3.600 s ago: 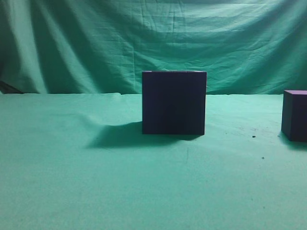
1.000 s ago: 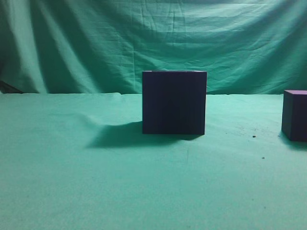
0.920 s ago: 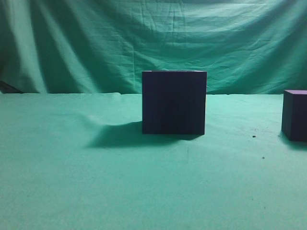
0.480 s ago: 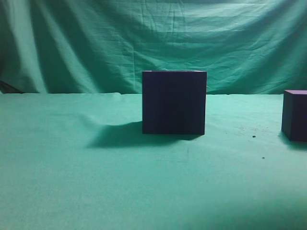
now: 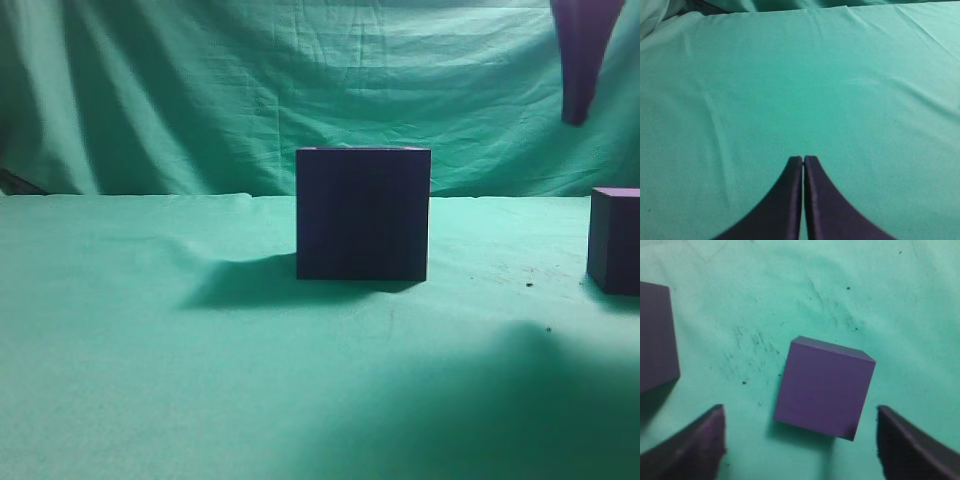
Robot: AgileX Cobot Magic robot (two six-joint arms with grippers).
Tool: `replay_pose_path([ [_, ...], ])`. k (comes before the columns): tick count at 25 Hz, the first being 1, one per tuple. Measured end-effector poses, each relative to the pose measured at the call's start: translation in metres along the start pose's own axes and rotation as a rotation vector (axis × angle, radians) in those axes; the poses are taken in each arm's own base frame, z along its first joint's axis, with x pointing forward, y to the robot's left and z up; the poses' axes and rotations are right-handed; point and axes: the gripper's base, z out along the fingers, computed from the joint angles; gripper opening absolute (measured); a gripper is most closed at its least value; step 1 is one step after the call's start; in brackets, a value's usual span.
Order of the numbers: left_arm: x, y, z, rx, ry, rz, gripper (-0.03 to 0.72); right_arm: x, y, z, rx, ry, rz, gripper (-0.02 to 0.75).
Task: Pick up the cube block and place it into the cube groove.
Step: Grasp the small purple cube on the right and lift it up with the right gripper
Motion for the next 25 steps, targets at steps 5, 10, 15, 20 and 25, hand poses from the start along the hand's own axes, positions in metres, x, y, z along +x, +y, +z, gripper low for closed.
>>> replay_pose_path([
  [5,0.0,0.0,0.0,0.0,0.0,0.0,0.0,-0.002,-0.002,0.018,0.034,0.065,0.023,0.571],
  [10,0.0,0.0,0.0,0.0,0.0,0.0,0.0,-0.005,-0.004,0.034,0.077,0.099,0.036,0.571],
  [15,0.0,0.0,0.0,0.0,0.0,0.0,0.0,-0.009,-0.005,0.041,0.097,0.083,0.043,0.571],
  [20,0.0,0.0,0.0,0.0,0.0,0.0,0.0,-0.012,-0.004,0.042,0.079,0.046,0.058,0.528],
  [25,0.0,0.0,0.0,0.0,0.0,0.0,0.0,-0.014,-0.003,0.042,0.073,0.033,0.062,0.528],
])
